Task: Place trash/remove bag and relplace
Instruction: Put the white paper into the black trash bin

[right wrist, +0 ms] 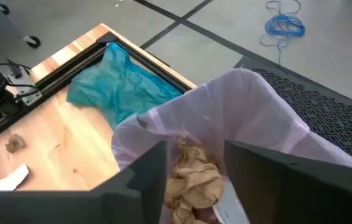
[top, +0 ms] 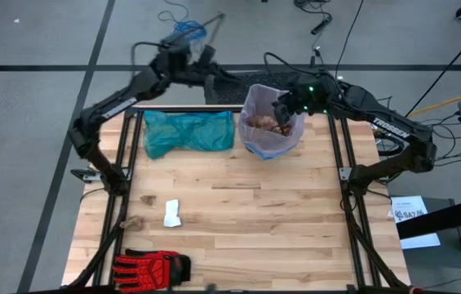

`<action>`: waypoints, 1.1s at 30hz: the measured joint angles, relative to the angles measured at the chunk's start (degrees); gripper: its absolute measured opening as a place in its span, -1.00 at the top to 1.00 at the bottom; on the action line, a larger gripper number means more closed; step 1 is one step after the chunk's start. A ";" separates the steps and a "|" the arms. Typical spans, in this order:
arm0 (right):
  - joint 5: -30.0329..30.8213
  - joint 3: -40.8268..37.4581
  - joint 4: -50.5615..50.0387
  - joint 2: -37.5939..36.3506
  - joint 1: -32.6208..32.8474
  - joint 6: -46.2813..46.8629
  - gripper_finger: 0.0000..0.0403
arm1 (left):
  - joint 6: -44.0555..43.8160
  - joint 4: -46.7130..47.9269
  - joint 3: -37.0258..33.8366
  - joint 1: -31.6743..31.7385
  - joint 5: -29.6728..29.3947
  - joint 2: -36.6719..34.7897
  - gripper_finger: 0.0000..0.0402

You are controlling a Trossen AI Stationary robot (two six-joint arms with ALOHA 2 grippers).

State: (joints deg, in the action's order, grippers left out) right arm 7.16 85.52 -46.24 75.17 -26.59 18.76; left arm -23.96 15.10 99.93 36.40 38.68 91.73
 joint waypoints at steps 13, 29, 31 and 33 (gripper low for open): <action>-6.13 0.00 -2.00 10.59 2.17 -0.02 0.75 | 17.85 46.94 -0.12 1.67 -22.47 -11.99 0.99; -27.14 0.00 -1.34 13.60 8.97 4.60 0.99 | 15.42 74.29 -0.12 -1.88 -25.45 -20.40 1.00; -25.89 0.00 0.26 13.33 9.72 5.08 0.97 | 15.34 74.97 -0.23 -2.95 -23.48 -20.99 1.00; -25.25 0.00 2.26 12.61 10.10 6.05 0.92 | 14.26 74.87 -1.03 -4.28 -19.09 -22.23 1.00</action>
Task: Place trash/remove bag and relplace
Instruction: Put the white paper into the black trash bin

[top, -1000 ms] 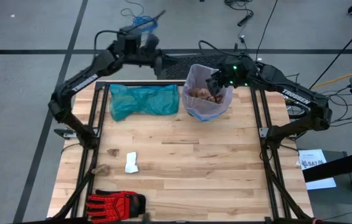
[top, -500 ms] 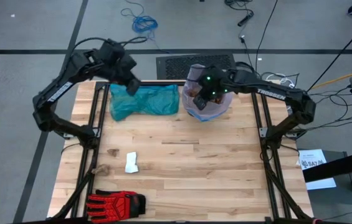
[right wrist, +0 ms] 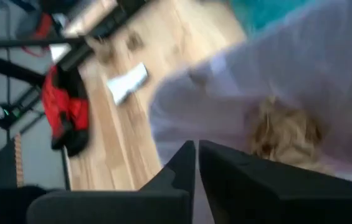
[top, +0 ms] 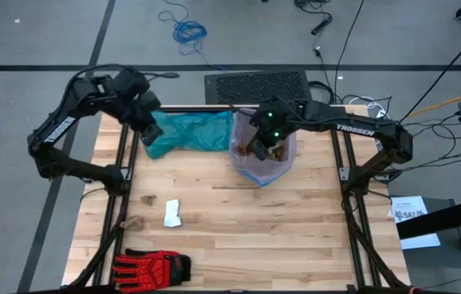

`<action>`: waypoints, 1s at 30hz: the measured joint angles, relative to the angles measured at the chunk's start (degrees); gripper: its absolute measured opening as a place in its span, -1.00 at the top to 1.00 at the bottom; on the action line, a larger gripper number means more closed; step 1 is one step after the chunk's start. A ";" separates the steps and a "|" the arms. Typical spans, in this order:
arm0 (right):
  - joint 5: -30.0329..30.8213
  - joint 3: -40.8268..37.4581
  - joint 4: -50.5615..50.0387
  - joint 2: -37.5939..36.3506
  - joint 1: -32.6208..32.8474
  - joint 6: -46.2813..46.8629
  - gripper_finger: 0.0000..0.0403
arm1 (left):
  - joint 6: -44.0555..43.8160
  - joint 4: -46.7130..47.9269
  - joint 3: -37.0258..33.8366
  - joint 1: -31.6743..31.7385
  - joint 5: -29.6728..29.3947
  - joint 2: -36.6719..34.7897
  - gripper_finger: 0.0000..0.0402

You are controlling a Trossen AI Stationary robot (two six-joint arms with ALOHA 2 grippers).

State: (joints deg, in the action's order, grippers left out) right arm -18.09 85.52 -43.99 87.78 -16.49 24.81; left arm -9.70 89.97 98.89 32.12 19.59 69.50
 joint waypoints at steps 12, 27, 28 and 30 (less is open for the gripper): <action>0.22 0.00 7.45 -8.50 -2.57 1.54 0.38 | -9.51 -0.05 -10.17 -15.72 6.96 -2.55 0.62; -0.45 0.02 5.12 -15.14 -3.82 -4.63 0.22 | -65.07 -25.15 -34.83 -41.86 7.02 -5.85 0.38; -0.46 0.02 4.61 -15.16 -3.83 -5.10 0.22 | -69.60 -28.18 -36.18 -43.26 5.83 -5.91 0.38; -0.46 0.02 3.56 -15.16 -3.85 -6.01 0.22 | -77.63 -32.66 -38.60 -46.15 3.43 -5.92 0.38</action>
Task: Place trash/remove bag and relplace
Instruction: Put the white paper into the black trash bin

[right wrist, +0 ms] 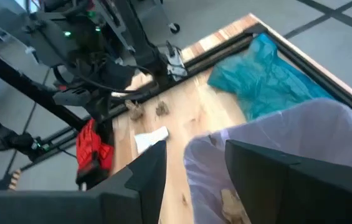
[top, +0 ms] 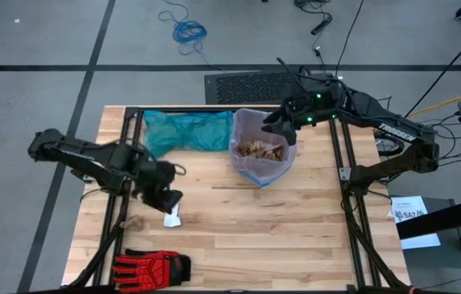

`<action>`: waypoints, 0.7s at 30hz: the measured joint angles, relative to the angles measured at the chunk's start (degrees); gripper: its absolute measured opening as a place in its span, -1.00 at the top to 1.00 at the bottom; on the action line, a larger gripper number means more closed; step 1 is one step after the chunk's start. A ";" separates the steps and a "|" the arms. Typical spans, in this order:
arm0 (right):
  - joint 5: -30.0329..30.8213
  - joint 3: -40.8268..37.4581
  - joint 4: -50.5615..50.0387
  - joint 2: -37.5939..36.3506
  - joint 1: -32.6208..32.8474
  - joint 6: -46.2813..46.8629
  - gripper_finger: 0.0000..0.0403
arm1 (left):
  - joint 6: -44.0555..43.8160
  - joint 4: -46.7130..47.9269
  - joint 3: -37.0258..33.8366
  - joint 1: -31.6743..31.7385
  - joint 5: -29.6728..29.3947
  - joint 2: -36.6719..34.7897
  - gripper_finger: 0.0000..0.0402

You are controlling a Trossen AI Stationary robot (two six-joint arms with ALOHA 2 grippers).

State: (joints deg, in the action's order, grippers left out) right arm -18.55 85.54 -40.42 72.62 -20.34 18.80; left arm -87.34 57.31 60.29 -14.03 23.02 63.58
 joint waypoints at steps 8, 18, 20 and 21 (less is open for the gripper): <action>-0.03 0.00 -2.25 0.00 0.00 -3.24 0.22 | -23.97 -3.25 -8.12 -9.83 -3.10 2.06 0.38; -1.36 0.00 -2.78 0.00 -0.09 -3.57 0.22 | -33.42 -21.71 -20.34 -12.41 -4.54 7.32 0.38; -1.38 0.00 -2.95 0.00 -0.09 -3.57 0.22 | -33.73 -20.62 -20.50 -12.41 -4.82 8.16 0.38; -1.38 0.00 -3.02 0.00 -0.09 -3.57 0.22 | -33.72 -20.05 -20.50 -12.41 -5.06 8.46 0.38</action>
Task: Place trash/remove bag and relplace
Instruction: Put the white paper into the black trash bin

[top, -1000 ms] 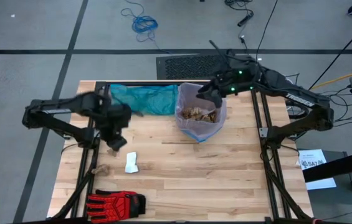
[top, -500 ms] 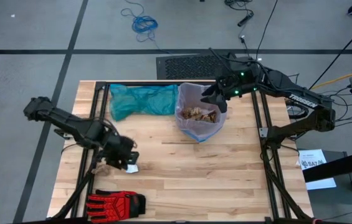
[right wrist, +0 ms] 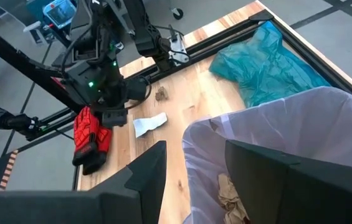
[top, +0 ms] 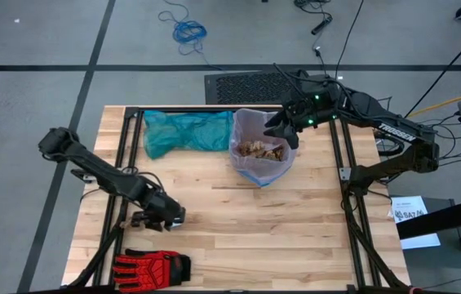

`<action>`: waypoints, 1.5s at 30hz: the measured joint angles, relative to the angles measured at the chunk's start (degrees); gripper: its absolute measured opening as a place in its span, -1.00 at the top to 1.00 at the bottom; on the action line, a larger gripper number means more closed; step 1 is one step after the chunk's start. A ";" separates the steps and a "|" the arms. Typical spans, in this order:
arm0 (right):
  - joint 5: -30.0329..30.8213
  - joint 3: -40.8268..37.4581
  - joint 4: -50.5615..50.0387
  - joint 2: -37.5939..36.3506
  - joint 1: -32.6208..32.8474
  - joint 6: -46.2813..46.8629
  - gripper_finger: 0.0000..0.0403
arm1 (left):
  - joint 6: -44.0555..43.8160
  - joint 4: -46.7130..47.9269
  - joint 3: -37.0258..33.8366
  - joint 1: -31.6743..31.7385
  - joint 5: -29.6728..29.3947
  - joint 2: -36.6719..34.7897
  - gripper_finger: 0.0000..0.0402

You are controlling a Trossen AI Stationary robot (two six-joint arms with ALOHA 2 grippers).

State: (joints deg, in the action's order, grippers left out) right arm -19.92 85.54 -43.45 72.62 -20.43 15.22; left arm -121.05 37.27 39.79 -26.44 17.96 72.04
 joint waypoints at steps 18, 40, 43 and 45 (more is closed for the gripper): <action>0.00 0.00 -0.17 0.02 -0.02 -1.16 0.22 | 1.65 -7.49 -8.44 2.73 -4.82 1.87 0.38; 0.00 0.00 -0.12 0.02 -0.02 -1.42 0.22 | 4.12 -13.41 -6.96 2.80 -7.42 1.87 0.99; 0.00 0.00 -0.12 0.02 -0.01 -1.42 0.22 | -0.12 -16.58 -6.54 2.80 -6.19 1.87 0.97; 0.00 0.00 -0.12 0.02 0.00 -1.42 0.22 | -2.38 -18.07 -6.07 2.75 -6.21 1.87 0.90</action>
State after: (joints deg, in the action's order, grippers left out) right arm -19.92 85.54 -43.57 72.64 -20.43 13.80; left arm -123.44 19.20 33.72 -23.69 11.75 73.91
